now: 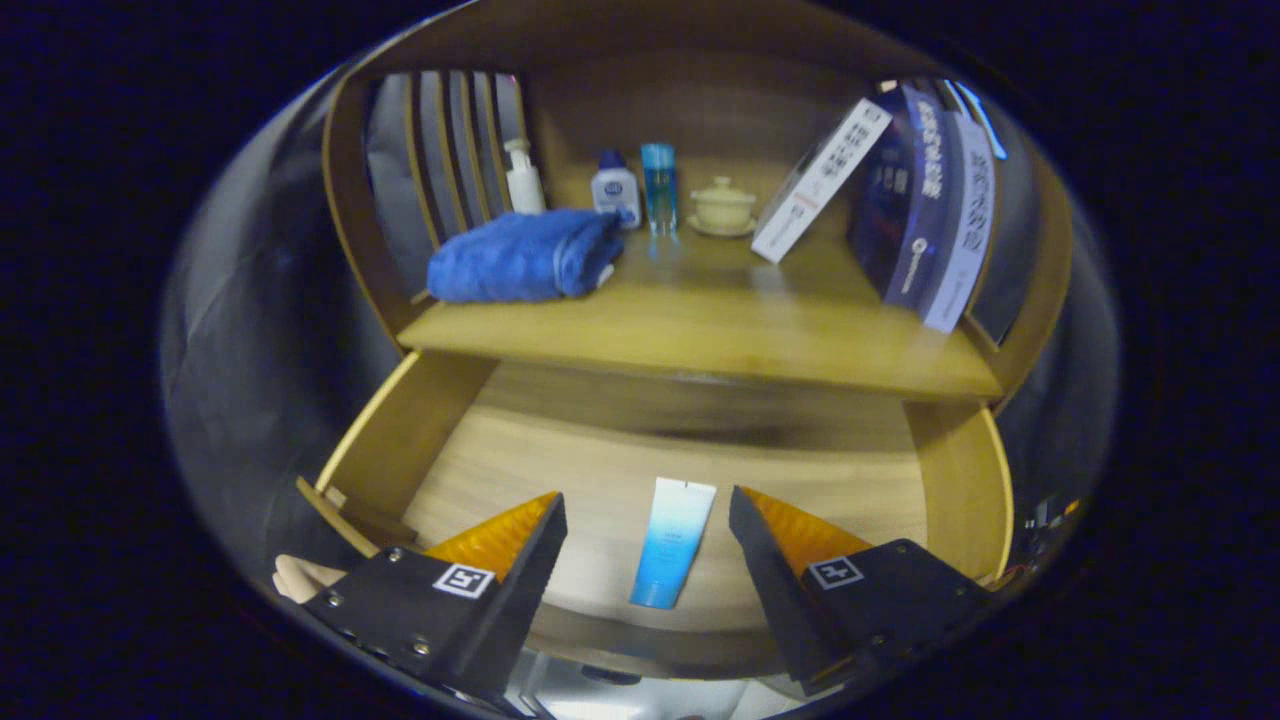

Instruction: Pull open the drawer, take out the items inside it, and place them on the countertop above the cabinet.

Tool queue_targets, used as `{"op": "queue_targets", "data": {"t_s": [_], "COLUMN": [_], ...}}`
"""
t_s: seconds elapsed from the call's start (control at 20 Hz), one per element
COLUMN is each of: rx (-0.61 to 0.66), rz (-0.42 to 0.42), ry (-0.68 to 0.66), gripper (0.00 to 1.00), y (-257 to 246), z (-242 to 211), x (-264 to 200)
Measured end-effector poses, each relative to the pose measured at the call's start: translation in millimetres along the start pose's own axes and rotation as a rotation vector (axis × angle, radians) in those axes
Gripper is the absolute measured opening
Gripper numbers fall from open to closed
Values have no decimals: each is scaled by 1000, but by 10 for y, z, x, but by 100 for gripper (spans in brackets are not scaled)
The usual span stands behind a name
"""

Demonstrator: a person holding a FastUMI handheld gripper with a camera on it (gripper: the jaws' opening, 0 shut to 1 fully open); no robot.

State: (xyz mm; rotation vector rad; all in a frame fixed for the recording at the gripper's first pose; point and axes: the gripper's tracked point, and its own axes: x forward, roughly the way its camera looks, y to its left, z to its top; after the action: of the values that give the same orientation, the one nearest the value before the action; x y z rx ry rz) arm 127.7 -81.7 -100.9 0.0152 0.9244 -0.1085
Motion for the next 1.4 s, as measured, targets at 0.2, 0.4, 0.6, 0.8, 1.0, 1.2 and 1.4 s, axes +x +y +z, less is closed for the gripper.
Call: {"op": "queue_targets", "data": {"t_s": [0.2,0.4,0.6,0.8,1.0,1.2,1.4], "rx": [-13,-30,-6,-5,-9,-23,-41], "rz": [-46,-68,-58,-43,-61,-65,-54], "ry": [119,209,282,366,373,345,317], "gripper": [100,100,100,100,93,63,46], "y": [-63,-173,-186,-160,-189,-231,-244], "z": [-147,-299,-393,-534,-566,-539,-565], "x": [283,466,522,513,566,603,580]}}
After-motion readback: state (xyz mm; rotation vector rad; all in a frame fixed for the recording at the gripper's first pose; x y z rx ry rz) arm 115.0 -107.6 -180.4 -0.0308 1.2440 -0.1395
